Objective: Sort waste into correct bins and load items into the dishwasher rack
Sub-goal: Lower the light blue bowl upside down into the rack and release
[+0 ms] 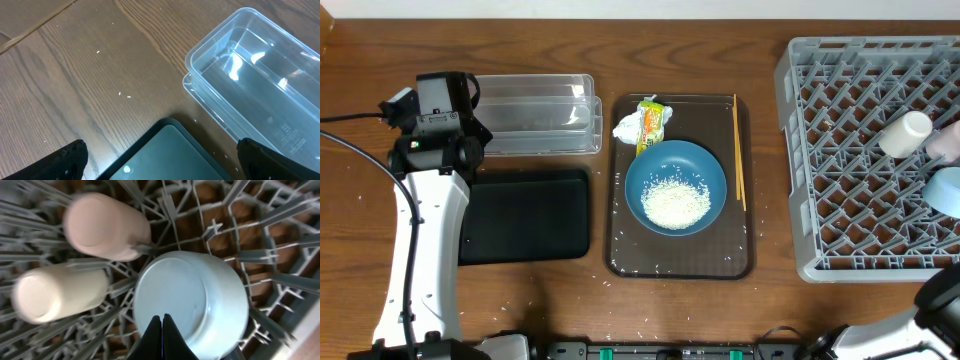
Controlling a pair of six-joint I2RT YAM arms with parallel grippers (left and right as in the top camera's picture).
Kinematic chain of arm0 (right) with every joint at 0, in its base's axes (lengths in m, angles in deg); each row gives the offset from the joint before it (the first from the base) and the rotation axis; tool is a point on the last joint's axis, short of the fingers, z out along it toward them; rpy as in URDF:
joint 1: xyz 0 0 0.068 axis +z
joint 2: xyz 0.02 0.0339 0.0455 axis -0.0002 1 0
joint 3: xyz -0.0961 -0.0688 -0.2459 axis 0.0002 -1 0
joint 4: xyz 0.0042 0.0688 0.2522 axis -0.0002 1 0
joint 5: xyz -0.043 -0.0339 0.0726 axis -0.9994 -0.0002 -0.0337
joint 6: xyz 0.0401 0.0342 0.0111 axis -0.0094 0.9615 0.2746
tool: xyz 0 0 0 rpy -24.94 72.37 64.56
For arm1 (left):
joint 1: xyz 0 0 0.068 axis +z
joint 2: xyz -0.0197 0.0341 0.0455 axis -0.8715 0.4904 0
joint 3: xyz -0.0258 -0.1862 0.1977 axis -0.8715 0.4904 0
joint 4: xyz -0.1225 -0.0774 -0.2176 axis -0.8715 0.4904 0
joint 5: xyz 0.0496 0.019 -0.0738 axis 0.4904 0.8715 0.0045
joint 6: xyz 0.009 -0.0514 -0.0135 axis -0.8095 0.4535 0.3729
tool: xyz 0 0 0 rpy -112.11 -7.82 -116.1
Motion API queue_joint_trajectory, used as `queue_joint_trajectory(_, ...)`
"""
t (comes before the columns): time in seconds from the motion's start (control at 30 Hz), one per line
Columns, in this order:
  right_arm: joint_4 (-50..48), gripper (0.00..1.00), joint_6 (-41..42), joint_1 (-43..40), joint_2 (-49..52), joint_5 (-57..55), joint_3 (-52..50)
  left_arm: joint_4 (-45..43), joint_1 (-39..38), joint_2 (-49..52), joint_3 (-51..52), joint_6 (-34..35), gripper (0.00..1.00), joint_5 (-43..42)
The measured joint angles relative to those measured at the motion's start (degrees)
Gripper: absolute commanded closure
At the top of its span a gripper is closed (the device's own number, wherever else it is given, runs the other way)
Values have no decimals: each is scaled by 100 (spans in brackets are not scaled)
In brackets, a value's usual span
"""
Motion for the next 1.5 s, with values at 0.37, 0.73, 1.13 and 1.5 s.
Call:
queue_joint_trajectory(0.37,319,99,0,-15,258,-63,-57,0,0,0,-2,0,2,0)
queue_joint_trajectory(0.73,623,99,11,-61,258,-643,-59,0,0,0,-2,0,2,0)
queue_joint_trajectory(1.13,1362,99,481,-350,254,-977,-59,0,0,0,-2,0,2,0)
queue_joint_trajectory(1.5,1139,20,129,-407,-901,1130,-79,0,0,0,0,0,2,0)
